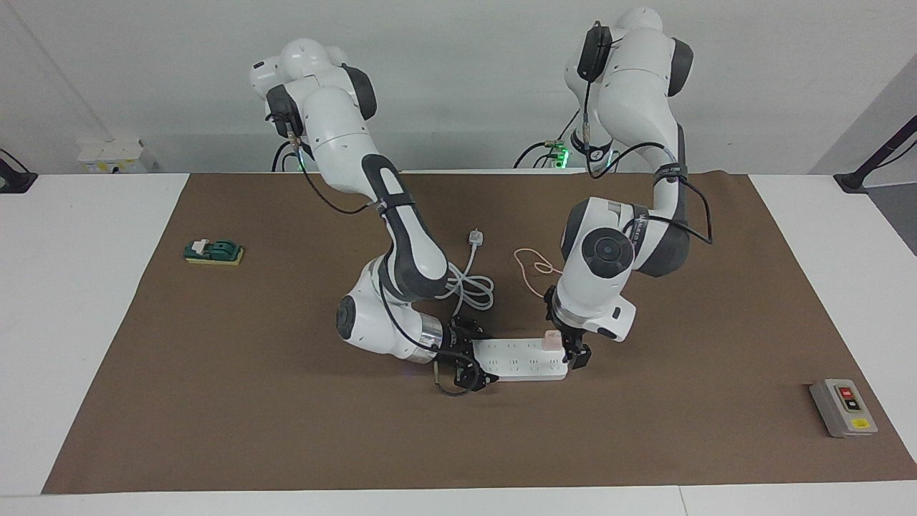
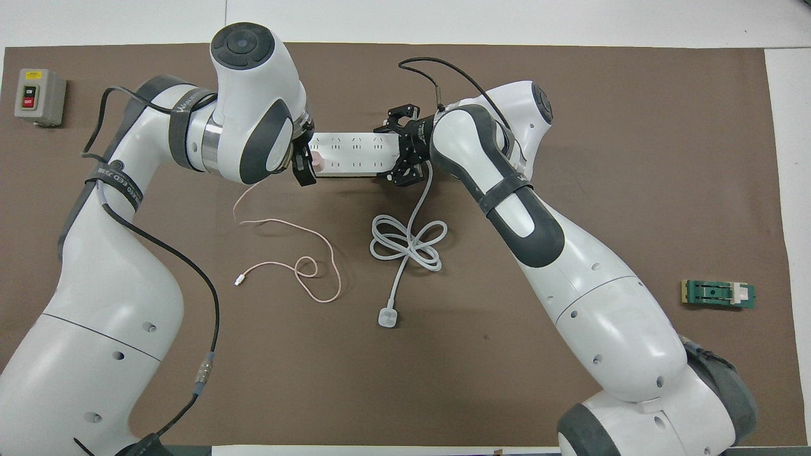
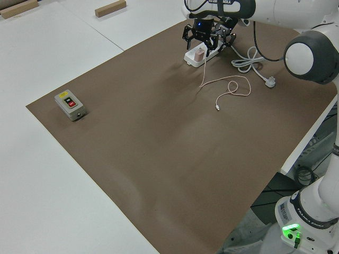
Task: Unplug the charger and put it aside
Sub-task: 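Hold the strip with the right gripper and pull the charger with the left gripper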
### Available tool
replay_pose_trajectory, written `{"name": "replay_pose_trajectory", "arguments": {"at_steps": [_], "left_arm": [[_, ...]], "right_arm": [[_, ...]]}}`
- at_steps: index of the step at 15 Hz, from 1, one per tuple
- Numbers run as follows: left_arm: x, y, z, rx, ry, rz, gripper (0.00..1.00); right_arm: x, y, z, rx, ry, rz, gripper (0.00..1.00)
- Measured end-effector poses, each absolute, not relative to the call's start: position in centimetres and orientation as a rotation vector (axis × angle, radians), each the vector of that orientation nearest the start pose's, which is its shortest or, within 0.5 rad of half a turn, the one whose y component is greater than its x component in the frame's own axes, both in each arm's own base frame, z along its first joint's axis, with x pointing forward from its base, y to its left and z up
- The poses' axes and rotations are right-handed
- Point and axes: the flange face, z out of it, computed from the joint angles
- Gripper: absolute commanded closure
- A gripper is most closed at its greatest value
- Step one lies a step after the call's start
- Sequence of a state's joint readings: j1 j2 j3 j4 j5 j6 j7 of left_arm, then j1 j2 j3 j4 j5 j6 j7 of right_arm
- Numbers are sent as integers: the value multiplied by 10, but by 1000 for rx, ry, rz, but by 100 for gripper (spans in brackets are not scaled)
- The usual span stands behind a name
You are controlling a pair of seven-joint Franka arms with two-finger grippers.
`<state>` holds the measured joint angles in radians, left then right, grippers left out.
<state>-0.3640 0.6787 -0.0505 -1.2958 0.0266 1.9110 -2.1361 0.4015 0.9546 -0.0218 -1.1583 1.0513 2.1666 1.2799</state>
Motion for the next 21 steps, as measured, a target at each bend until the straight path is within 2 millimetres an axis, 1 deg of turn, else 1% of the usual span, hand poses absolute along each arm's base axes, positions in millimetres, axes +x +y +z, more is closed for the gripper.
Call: {"name": "replay_pose_trajectory", "arguments": {"at_steps": [3, 5, 8, 10, 13, 14, 16, 17, 19, 21], "left_arm": [[669, -284, 332, 2095, 2433, -47, 1], [668, -285, 331, 2098, 2432, -48, 8], [668, -285, 331, 2096, 2427, -46, 10], [667, -287, 331, 2101, 2423, -46, 15], [665, -292, 331, 2116, 2409, -46, 19], [665, -293, 332, 2119, 2407, -46, 23], [665, -294, 332, 2123, 2403, -46, 26], [664, -294, 332, 2128, 2399, -46, 30], [664, -294, 332, 2133, 2394, -47, 49], [664, -294, 332, 2136, 2391, -47, 71]], "right_arm": [[710, 326, 235, -1773, 1642, 771, 78], [710, 326, 235, -1773, 1642, 771, 78], [710, 326, 235, -1773, 1642, 771, 78], [710, 326, 235, -1773, 1642, 771, 78], [710, 326, 235, -1774, 1642, 771, 78], [710, 326, 235, -1774, 1642, 771, 78], [710, 326, 235, -1774, 1642, 771, 78], [710, 326, 235, -1774, 1642, 771, 78], [710, 326, 235, -1774, 1642, 771, 78], [710, 326, 235, -1774, 1642, 771, 78]]}}
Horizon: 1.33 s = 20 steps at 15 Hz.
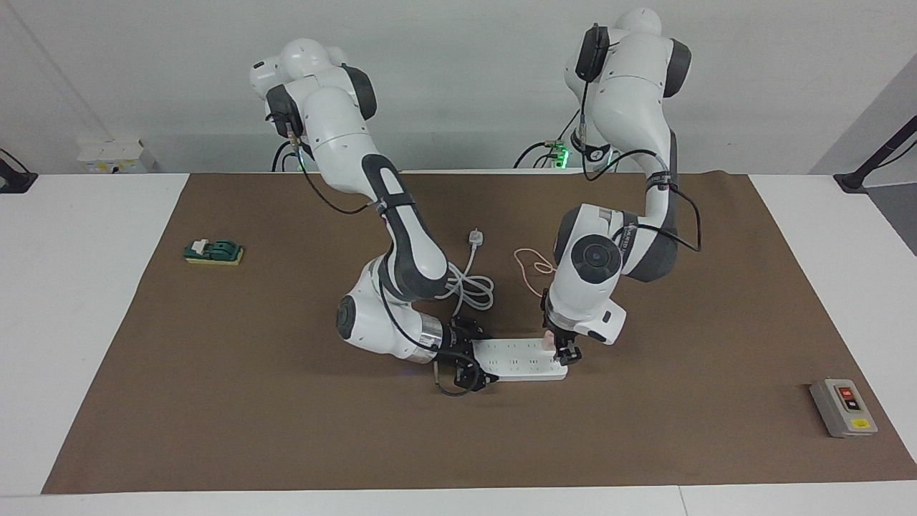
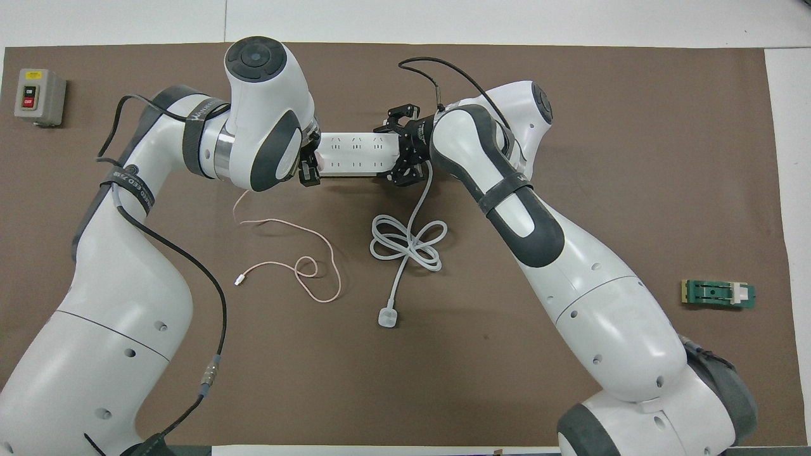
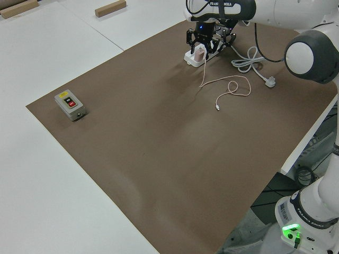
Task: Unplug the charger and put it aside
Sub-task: 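Hold the strip with the right gripper and pull the charger with the left gripper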
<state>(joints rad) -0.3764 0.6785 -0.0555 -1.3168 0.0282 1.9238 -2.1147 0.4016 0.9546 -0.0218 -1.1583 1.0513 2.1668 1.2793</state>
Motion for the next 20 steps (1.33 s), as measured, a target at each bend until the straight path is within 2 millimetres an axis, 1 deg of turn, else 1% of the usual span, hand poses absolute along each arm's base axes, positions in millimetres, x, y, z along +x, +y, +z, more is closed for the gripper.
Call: {"name": "replay_pose_trajectory", "arguments": {"at_steps": [2, 3, 20], "left_arm": [[665, -295, 332, 2145, 2378, -44, 97], [664, -295, 332, 2162, 2364, -41, 100], [664, -295, 334, 2185, 2340, -39, 100]], "right_arm": [[710, 326, 235, -1774, 1641, 770, 78], [710, 326, 235, -1774, 1641, 770, 78], [710, 326, 235, -1774, 1641, 769, 78]]}}
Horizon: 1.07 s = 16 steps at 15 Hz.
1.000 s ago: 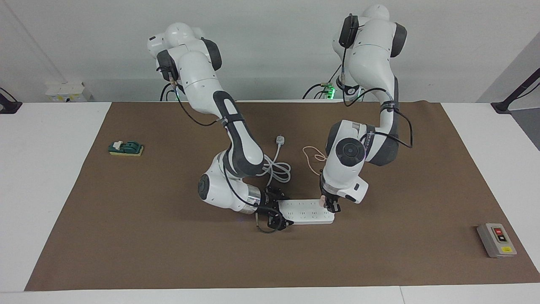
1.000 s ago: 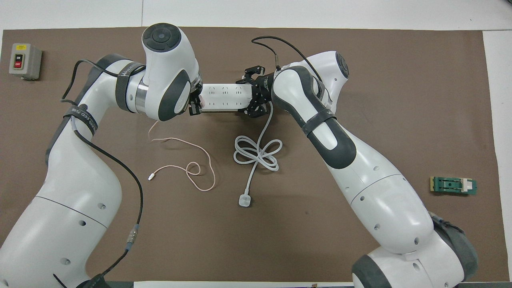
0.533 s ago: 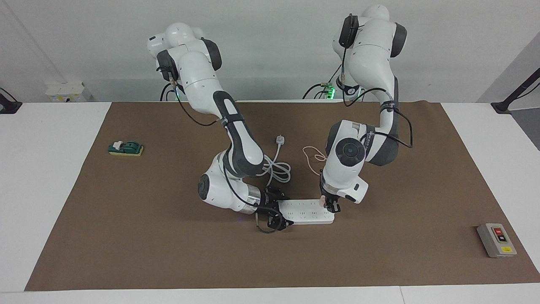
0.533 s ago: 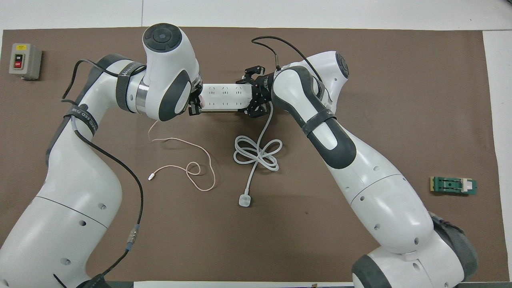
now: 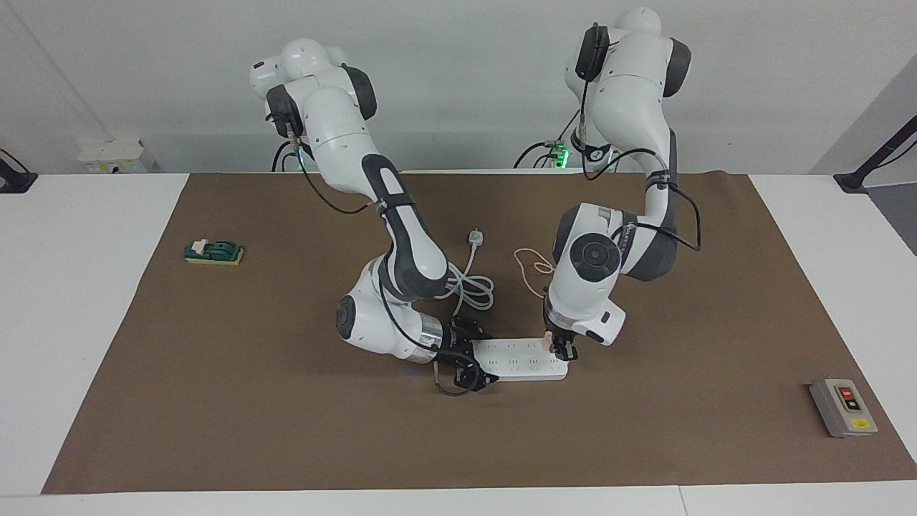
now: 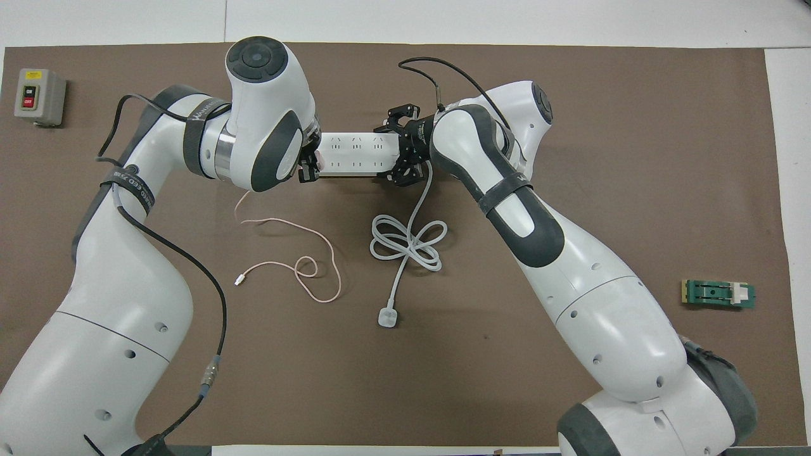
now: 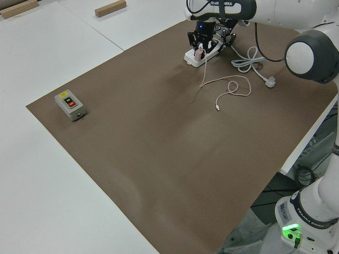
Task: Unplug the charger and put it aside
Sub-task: 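Hold the strip with the right gripper and pull the charger with the left gripper, then carry the pink charger away from the strip with the left gripper and release it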
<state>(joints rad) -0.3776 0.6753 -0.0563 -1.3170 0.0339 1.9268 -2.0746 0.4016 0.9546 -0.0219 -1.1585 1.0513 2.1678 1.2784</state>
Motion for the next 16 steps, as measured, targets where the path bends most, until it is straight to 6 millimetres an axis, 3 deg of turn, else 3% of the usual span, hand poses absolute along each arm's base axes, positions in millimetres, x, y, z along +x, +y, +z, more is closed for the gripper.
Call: {"name": "replay_pose_trajectory", "arguments": {"at_steps": [11, 14, 16], "left_arm": [[664, -295, 343, 2198, 2324, -37, 100], [661, -284, 393, 2180, 2327, -16, 100], [656, -280, 416, 2181, 2323, -10, 100]], "right_arm": [[710, 326, 235, -1774, 1641, 769, 78], [710, 326, 235, -1774, 1641, 769, 78], [710, 326, 235, -1774, 1641, 768, 78]]}}
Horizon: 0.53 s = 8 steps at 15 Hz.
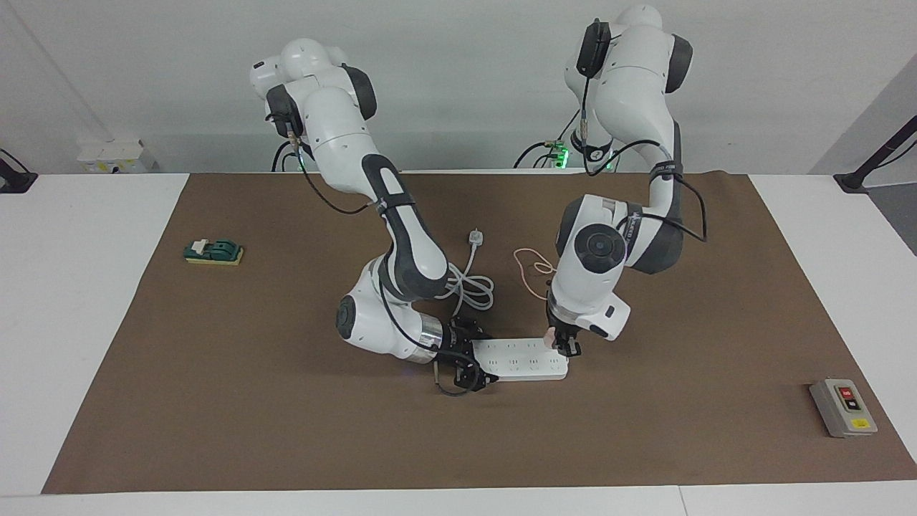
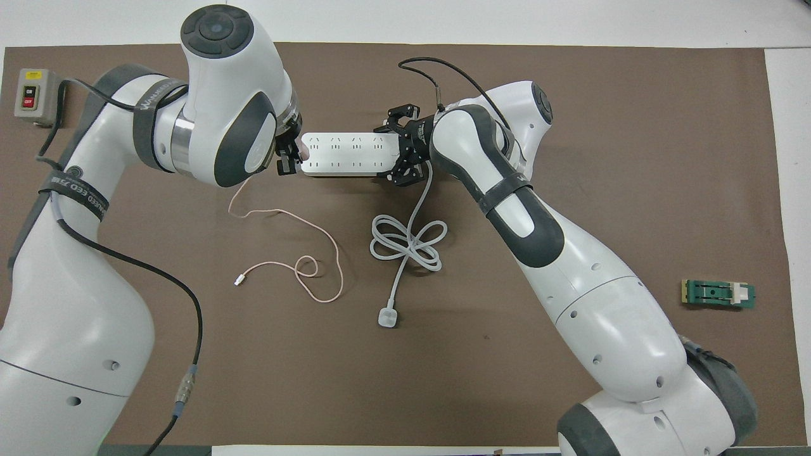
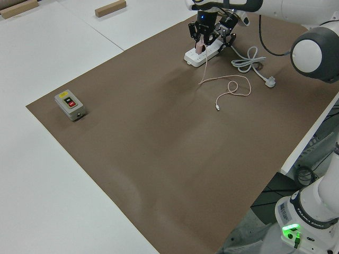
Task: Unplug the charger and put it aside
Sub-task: 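Carry the pink charger away from the strip with the left gripper and release it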
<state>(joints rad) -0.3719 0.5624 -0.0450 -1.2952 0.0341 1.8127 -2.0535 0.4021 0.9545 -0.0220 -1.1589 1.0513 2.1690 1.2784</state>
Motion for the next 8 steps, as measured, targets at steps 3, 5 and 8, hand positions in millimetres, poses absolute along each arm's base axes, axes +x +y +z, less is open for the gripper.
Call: {"name": "replay_pose_trajectory", "arguments": {"at_steps": [3, 5, 8], "left_arm": [[654, -274, 427, 2209, 2303, -8, 100], [657, -259, 440, 2214, 2290, -4, 100], [661, -212, 477, 2218, 2251, -18, 100]], "right_arm": [[710, 326, 235, -1774, 1642, 767, 78], [710, 326, 235, -1774, 1642, 767, 78], [710, 326, 235, -1774, 1642, 767, 76]]}}
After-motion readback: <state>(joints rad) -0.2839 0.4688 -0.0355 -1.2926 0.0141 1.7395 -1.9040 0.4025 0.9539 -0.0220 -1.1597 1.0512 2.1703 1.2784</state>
